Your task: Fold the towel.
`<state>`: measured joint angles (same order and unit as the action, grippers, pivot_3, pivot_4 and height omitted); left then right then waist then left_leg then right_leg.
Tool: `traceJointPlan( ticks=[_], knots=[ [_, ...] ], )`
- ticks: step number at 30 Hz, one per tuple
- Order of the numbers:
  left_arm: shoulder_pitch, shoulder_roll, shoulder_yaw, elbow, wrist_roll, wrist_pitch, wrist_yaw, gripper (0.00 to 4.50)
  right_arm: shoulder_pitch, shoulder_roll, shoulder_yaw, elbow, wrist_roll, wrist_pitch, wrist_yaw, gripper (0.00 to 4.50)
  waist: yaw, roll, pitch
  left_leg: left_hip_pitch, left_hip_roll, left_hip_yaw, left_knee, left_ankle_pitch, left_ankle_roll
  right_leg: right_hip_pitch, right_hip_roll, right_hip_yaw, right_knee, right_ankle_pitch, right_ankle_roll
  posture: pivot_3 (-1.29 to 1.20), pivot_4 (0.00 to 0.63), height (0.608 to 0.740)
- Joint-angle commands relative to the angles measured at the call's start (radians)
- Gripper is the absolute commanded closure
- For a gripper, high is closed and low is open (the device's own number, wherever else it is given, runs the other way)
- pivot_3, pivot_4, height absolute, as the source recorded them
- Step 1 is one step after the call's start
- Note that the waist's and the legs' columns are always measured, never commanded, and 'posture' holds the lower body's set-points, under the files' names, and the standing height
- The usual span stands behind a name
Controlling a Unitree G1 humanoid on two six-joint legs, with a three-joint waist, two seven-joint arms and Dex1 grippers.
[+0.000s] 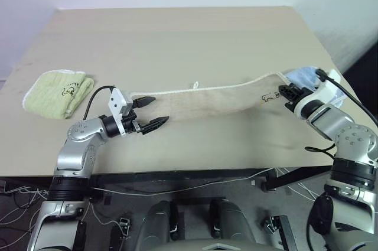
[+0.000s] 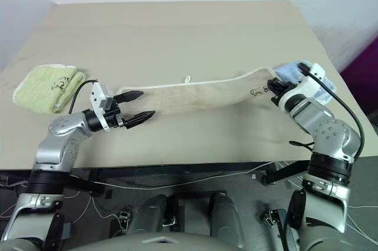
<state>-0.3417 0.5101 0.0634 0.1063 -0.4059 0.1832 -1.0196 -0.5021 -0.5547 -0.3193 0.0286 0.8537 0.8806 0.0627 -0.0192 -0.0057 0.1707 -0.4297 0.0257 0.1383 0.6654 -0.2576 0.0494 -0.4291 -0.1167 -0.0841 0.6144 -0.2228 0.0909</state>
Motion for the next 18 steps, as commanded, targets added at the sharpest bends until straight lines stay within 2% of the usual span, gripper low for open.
traceJointPlan(
  ticks=[1, 5, 9, 13, 18],
  knots=[
    [-0.003, 0.000, 0.014, -0.023, -0.012, -0.019, 0.001, 0.00, -0.029, -0.062, 0.178, -0.138, -0.132, -0.062, 0.159, 4.47, 0.001, 0.000, 0.000, 0.000, 0.000, 0.000, 0.000, 0.000, 0.000, 0.000, 0.000, 0.000, 0.000, 0.000, 0.000, 0.00, 0.150, 0.740],
    [-0.010, -0.007, 0.011, -0.019, -0.011, -0.021, 0.001, 0.00, -0.041, -0.096, 0.420, -0.216, -0.319, -0.143, 0.293, 4.47, 0.003, 0.000, 0.000, 0.000, 0.000, 0.000, 0.000, 0.000, 0.000, 0.000, 0.000, 0.000, 0.000, 0.000, 0.000, 0.00, 0.150, 0.740],
    [-0.010, -0.017, 0.005, -0.022, -0.008, -0.023, 0.004, 0.00, -0.047, -0.037, 0.579, -0.184, -0.475, -0.198, 0.317, 4.47, 0.006, -0.001, 0.000, -0.001, 0.000, 0.000, 0.001, 0.000, 0.000, 0.000, -0.001, 0.000, 0.000, 0.000, 0.000, 0.00, 0.150, 0.740],
    [0.005, -0.018, 0.010, -0.040, -0.011, -0.018, 0.010, 0.00, -0.036, 0.024, 0.634, -0.135, -0.565, -0.243, 0.329, 4.47, 0.006, -0.001, 0.000, -0.002, -0.001, 0.000, 0.001, 0.001, -0.002, -0.001, -0.001, -0.001, 0.000, 0.000, 0.000, 0.00, 0.150, 0.740],
    [0.032, -0.014, 0.016, -0.064, -0.016, -0.011, 0.019, 0.00, -0.026, 0.064, 0.628, -0.144, -0.601, -0.246, 0.361, 4.47, 0.005, -0.001, 0.000, -0.002, -0.001, 0.000, 0.001, 0.003, -0.005, -0.002, -0.001, -0.001, 0.000, 0.000, 0.000, 0.00, 0.150, 0.740]
  ],
)
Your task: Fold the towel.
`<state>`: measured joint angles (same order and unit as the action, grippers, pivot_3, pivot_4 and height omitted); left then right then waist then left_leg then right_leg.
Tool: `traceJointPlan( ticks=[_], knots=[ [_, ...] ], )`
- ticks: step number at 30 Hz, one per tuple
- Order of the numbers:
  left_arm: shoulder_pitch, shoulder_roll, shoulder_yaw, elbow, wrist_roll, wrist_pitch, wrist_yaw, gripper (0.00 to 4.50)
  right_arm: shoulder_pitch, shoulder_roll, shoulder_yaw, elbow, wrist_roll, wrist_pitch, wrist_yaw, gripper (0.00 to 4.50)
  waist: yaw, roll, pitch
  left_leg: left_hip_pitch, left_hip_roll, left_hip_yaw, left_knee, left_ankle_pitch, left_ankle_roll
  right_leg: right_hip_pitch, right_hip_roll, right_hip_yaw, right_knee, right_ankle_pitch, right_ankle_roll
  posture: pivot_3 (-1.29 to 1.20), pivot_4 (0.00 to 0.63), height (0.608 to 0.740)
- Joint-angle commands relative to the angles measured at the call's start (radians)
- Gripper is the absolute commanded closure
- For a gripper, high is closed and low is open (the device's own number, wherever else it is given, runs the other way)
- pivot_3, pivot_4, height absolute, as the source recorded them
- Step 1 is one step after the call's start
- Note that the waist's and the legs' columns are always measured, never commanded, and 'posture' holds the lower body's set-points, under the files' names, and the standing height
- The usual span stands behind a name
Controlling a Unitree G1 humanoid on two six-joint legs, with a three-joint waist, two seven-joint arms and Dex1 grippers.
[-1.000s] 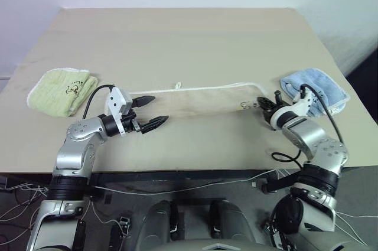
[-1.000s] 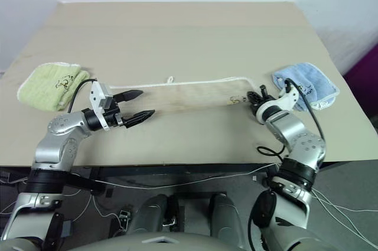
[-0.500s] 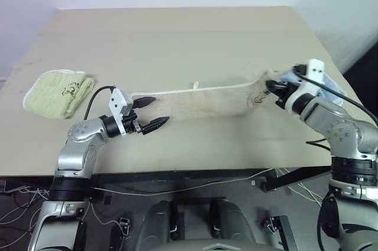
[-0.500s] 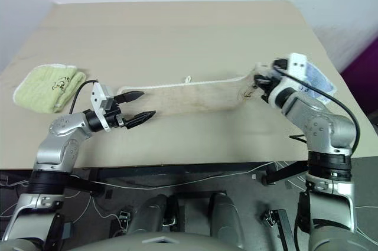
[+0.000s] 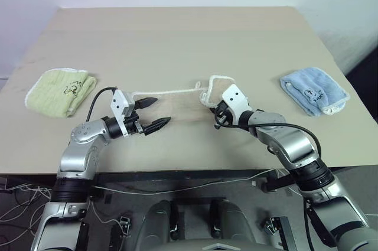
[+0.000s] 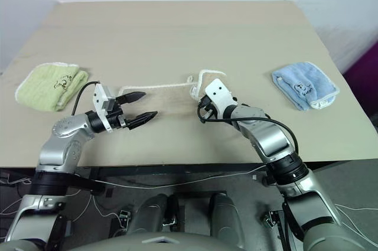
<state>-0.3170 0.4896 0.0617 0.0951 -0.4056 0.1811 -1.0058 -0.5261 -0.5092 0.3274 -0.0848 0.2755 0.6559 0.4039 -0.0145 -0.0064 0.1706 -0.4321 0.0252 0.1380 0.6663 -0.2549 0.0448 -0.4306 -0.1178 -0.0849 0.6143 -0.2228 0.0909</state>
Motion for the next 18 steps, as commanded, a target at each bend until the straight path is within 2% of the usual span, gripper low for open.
traceJointPlan(
  ticks=[1, 6, 7, 11, 15, 18],
  knots=[
    [0.010, 0.007, 0.018, -0.057, -0.018, -0.007, 0.008, 0.00, 0.001, 0.022, -0.018, -0.041, -0.026, -0.019, 0.028, 4.47, 0.000, 0.000, 0.000, 0.000, 0.000, 0.000, 0.000, 0.000, 0.000, 0.000, 0.000, 0.000, 0.000, 0.000, 0.000, 0.00, 0.150, 0.740],
    [0.017, 0.002, 0.013, -0.069, -0.019, -0.001, 0.016, 0.00, 0.012, 0.046, -0.019, -0.074, -0.037, -0.008, 0.062, 4.47, 0.000, 0.000, 0.000, 0.000, 0.000, 0.000, 0.000, 0.000, 0.000, 0.000, 0.000, 0.000, 0.000, 0.000, 0.000, 0.00, 0.150, 0.740],
    [0.017, 0.001, 0.013, -0.070, -0.019, 0.000, 0.016, 0.00, 0.014, 0.053, -0.025, -0.072, -0.038, -0.004, 0.063, 4.26, 0.000, 0.000, 0.000, 0.000, 0.000, 0.000, 0.000, 0.000, 0.000, 0.000, 0.000, 0.000, 0.000, 0.000, 0.000, 0.00, 0.150, 0.740],
    [0.019, -0.001, 0.013, -0.074, -0.021, 0.003, 0.019, 0.00, 0.024, 0.066, -0.045, -0.079, -0.029, 0.014, 0.084, 3.18, 0.001, 0.000, 0.000, 0.000, 0.000, 0.000, 0.000, 0.000, 0.000, 0.000, 0.000, 0.000, 0.000, 0.000, 0.000, 0.00, 0.150, 0.740],
    [0.034, 0.000, 0.017, -0.087, -0.028, 0.010, 0.024, 0.00, 0.035, 0.047, -0.071, -0.106, -0.033, 0.004, 0.113, 1.80, 0.000, 0.000, 0.000, 0.000, 0.000, 0.000, 0.000, -0.001, 0.001, 0.000, 0.000, 0.000, 0.000, 0.000, 0.000, 0.00, 0.150, 0.740],
    [0.062, 0.000, 0.024, -0.118, -0.045, 0.027, 0.038, 0.00, 0.047, 0.013, -0.135, -0.147, -0.018, -0.049, 0.153, 0.79, 0.001, 0.000, 0.000, 0.000, 0.000, 0.000, 0.000, -0.001, 0.001, 0.000, 0.000, 0.000, 0.000, 0.000, 0.000, 0.00, 0.150, 0.740]
  ],
)
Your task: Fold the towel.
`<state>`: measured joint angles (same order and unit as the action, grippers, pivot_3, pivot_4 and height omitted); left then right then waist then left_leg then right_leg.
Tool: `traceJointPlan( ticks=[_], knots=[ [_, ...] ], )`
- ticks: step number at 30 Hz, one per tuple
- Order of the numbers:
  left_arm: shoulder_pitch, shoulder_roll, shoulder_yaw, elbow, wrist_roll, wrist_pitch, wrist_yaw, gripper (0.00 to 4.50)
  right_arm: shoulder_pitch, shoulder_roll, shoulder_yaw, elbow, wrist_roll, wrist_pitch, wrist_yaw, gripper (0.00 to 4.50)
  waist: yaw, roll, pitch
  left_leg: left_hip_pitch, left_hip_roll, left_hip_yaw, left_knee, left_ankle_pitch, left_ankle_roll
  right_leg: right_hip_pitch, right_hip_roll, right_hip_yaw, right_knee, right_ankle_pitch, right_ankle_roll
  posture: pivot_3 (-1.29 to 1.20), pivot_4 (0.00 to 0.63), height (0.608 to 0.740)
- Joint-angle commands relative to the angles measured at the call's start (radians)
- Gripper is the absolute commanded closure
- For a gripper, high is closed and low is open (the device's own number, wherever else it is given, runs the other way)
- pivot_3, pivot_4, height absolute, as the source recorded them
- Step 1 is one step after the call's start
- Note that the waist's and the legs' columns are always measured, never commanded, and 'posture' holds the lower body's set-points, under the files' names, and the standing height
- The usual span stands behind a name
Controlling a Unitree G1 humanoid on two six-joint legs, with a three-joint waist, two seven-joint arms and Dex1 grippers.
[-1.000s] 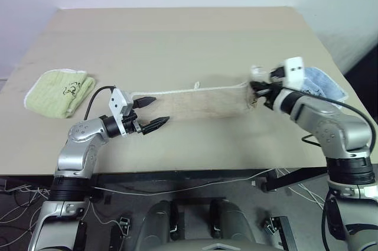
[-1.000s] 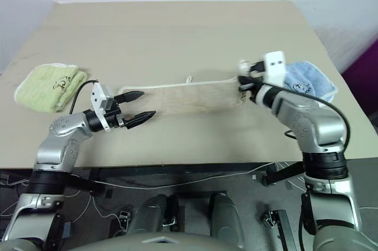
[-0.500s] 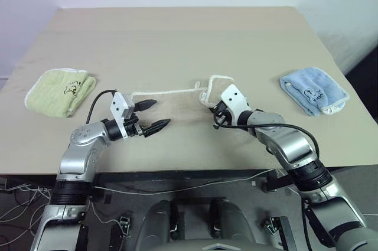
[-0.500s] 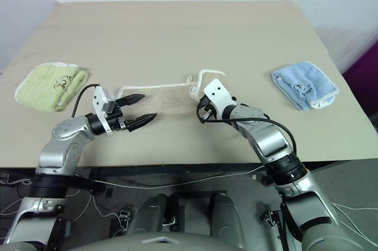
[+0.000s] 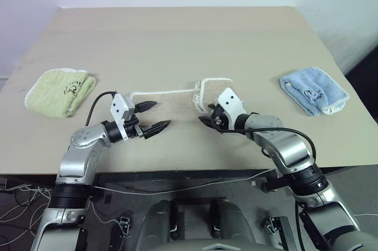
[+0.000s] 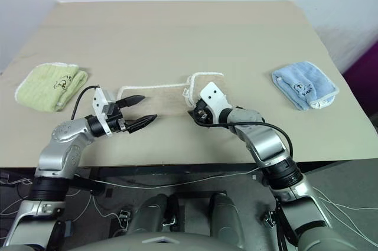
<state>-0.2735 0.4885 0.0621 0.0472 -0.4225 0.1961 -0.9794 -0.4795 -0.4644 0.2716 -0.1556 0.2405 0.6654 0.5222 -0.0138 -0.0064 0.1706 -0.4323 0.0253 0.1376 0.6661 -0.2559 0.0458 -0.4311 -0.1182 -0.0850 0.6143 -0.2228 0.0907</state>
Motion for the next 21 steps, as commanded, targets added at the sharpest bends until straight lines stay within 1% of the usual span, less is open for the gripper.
traceJointPlan(
  ticks=[1, 4, 6, 7, 10, 14, 16, 19, 21],
  knots=[
    [0.027, 0.002, 0.026, -0.080, -0.034, 0.017, 0.016, 0.00, 0.003, -0.040, -0.102, -0.086, 0.026, -0.069, 0.047, 0.79, 0.001, 0.000, 0.000, 0.000, 0.000, 0.000, 0.000, -0.001, 0.001, 0.000, 0.000, 0.000, 0.000, 0.000, 0.000, 0.00, 0.150, 0.740],
    [0.063, 0.004, 0.038, -0.116, -0.050, 0.035, 0.034, 0.00, 0.004, -0.052, -0.214, -0.100, 0.105, -0.074, 0.088, 0.79, 0.000, 0.000, 0.000, 0.000, 0.000, 0.000, 0.000, -0.001, 0.002, 0.000, 0.000, 0.000, 0.000, 0.000, 0.000, 0.00, 0.150, 0.740],
    [0.092, 0.005, 0.046, -0.142, -0.062, 0.049, 0.052, 0.00, -0.034, -0.039, -0.290, -0.032, 0.138, -0.064, 0.076, 1.21, 0.000, 0.000, 0.000, 0.000, 0.000, 0.000, 0.000, -0.002, 0.003, 0.000, 0.000, 0.000, 0.000, 0.000, 0.000, 0.00, 0.150, 0.740],
    [0.102, 0.002, 0.050, -0.153, -0.069, 0.057, 0.061, 0.00, -0.055, -0.032, -0.305, 0.014, 0.132, -0.068, 0.062, 1.45, -0.001, 0.000, 0.000, 0.000, 0.000, 0.000, 0.000, -0.002, 0.003, 0.000, 0.000, 0.000, 0.000, 0.000, 0.000, 0.00, 0.150, 0.740],
    [0.140, -0.009, 0.061, -0.199, -0.096, 0.090, 0.094, 0.00, -0.101, -0.011, -0.283, 0.144, 0.082, -0.144, 0.067, 2.39, -0.003, 0.000, 0.000, 0.000, 0.000, 0.000, 0.000, -0.002, 0.003, 0.000, 0.000, 0.000, 0.000, 0.000, 0.000, 0.00, 0.150, 0.740],
    [0.194, -0.021, 0.062, -0.253, -0.113, 0.122, 0.134, 0.00, -0.156, 0.048, -0.237, 0.315, 0.015, -0.257, 0.067, 3.85, -0.005, 0.000, 0.000, 0.000, 0.000, 0.000, -0.001, 0.000, 0.000, -0.001, 0.000, 0.000, 0.000, 0.000, -0.001, 0.00, 0.150, 0.740],
    [0.216, -0.031, 0.060, -0.277, -0.115, 0.133, 0.157, 0.00, -0.176, 0.077, -0.215, 0.389, -0.014, -0.306, 0.070, 4.46, -0.005, 0.000, 0.000, 0.000, 0.000, 0.000, -0.001, 0.001, -0.001, -0.001, 0.001, 0.000, 0.000, 0.000, 0.000, 0.00, 0.150, 0.740],
    [0.248, -0.047, 0.063, -0.312, -0.114, 0.159, 0.213, 0.00, -0.185, 0.124, -0.171, 0.521, -0.059, -0.379, 0.092, 4.46, -0.004, 0.000, 0.000, 0.000, 0.000, 0.000, -0.001, 0.001, -0.001, -0.001, 0.000, 0.000, 0.000, 0.000, 0.000, 0.00, 0.150, 0.740],
    [0.261, -0.052, 0.069, -0.327, -0.118, 0.170, 0.236, 0.00, -0.181, 0.139, -0.154, 0.575, -0.082, -0.414, 0.104, 4.46, -0.001, 0.000, 0.000, 0.000, 0.000, 0.000, -0.001, 0.001, -0.002, 0.000, 0.000, 0.000, 0.000, 0.000, 0.000, 0.00, 0.150, 0.740]
  ],
)
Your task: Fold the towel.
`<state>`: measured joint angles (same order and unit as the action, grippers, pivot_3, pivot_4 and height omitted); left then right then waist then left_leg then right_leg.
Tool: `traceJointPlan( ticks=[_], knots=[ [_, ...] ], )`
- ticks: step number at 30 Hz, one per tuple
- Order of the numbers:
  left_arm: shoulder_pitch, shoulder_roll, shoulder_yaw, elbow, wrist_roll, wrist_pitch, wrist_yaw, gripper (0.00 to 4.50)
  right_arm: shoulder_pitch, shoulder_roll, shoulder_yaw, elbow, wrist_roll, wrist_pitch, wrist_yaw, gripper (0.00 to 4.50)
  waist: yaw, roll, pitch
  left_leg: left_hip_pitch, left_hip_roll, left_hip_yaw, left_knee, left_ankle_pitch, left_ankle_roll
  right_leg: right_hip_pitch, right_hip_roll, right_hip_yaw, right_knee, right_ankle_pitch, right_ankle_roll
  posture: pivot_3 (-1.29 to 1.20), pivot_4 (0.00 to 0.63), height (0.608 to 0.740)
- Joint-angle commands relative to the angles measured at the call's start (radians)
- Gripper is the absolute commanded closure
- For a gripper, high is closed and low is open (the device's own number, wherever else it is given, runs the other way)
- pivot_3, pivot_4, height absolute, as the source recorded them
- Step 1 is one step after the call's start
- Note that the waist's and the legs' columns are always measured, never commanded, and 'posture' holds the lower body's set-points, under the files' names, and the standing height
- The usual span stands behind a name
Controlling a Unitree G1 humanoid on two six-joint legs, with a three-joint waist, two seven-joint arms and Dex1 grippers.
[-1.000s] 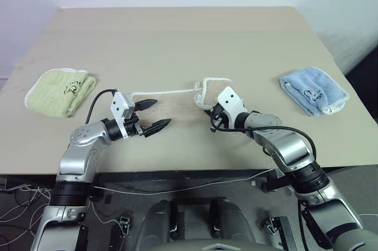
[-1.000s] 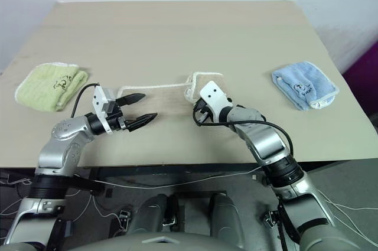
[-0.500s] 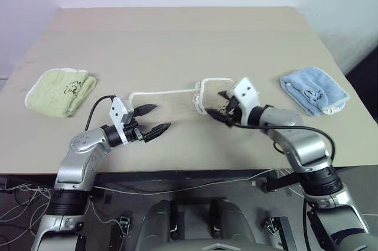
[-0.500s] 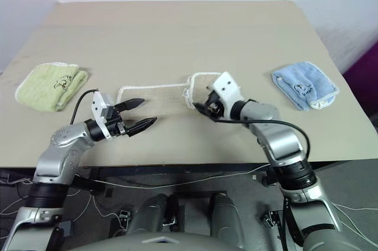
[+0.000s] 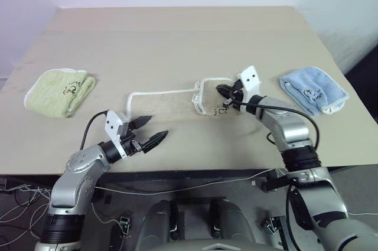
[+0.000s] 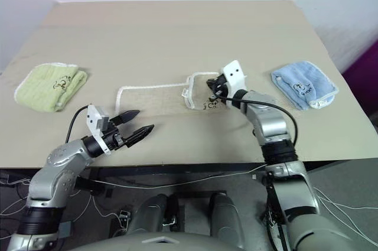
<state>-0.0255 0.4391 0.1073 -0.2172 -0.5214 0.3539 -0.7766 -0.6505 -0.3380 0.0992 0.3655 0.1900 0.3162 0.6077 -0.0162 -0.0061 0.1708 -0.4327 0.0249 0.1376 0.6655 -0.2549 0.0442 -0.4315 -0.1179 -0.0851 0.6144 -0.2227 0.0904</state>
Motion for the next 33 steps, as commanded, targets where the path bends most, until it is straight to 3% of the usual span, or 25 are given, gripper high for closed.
traceJointPlan(
  ticks=[1, 5, 13, 19, 25, 33],
  knots=[
    [0.023, -0.005, 0.026, -0.072, -0.018, 0.022, 0.051, 0.00, 0.000, 0.018, 0.031, 0.083, -0.047, -0.081, 0.025, 4.46, 0.000, 0.000, 0.000, 0.000, 0.000, 0.000, 0.000, 0.000, 0.000, 0.000, 0.000, 0.000, 0.000, 0.000, 0.000, 0.00, 0.150, 0.740],
    [0.068, -0.027, 0.045, -0.127, -0.025, 0.062, 0.146, 0.00, 0.042, 0.020, 0.068, 0.130, -0.095, -0.135, 0.046, 4.46, -0.002, 0.000, 0.000, 0.000, 0.000, 0.000, 0.000, 0.000, 0.000, 0.001, 0.000, 0.000, 0.000, 0.000, 0.000, 0.00, 0.150, 0.740],
    [0.120, -0.141, 0.124, -0.276, -0.193, 0.293, 0.432, 0.00, 0.007, -0.016, -0.042, -0.033, 0.005, -0.152, 0.113, 4.46, 0.000, 0.000, 0.000, 0.001, 0.000, -0.001, 0.000, 0.000, 0.000, 0.001, 0.000, 0.000, 0.000, 0.000, 0.000, 0.00, 0.150, 0.740],
    [0.102, -0.324, 0.298, -0.271, -0.591, 0.434, 0.796, 0.00, -0.028, -0.063, -0.085, -0.084, 0.017, -0.156, 0.134, 4.46, 0.000, 0.000, 0.000, 0.001, 0.000, -0.001, 0.000, 0.000, 0.000, 0.002, -0.001, 0.000, 0.000, 0.000, 0.000, 0.00, 0.150, 0.740],
    [0.031, -0.399, 0.336, -0.200, -0.778, 0.403, 1.085, 0.00, -0.036, -0.065, -0.093, -0.077, 0.006, -0.155, 0.126, 4.46, 0.003, 0.000, 0.000, 0.002, 0.000, -0.001, 0.000, 0.000, 0.000, 0.003, 0.000, 0.000, 0.000, 0.000, 0.000, 0.00, 0.150, 0.740],
    [-0.059, -0.367, 0.299, -0.116, -0.821, 0.389, 1.190, 0.00, -0.009, -0.058, -0.096, -0.126, 0.010, -0.137, 0.104, 4.46, 0.006, 0.000, -0.001, 0.005, -0.001, -0.002, 0.001, 0.000, 0.000, 0.006, 0.000, 0.000, 0.000, 0.000, 0.000, 0.00, 0.150, 0.740]
  ],
)
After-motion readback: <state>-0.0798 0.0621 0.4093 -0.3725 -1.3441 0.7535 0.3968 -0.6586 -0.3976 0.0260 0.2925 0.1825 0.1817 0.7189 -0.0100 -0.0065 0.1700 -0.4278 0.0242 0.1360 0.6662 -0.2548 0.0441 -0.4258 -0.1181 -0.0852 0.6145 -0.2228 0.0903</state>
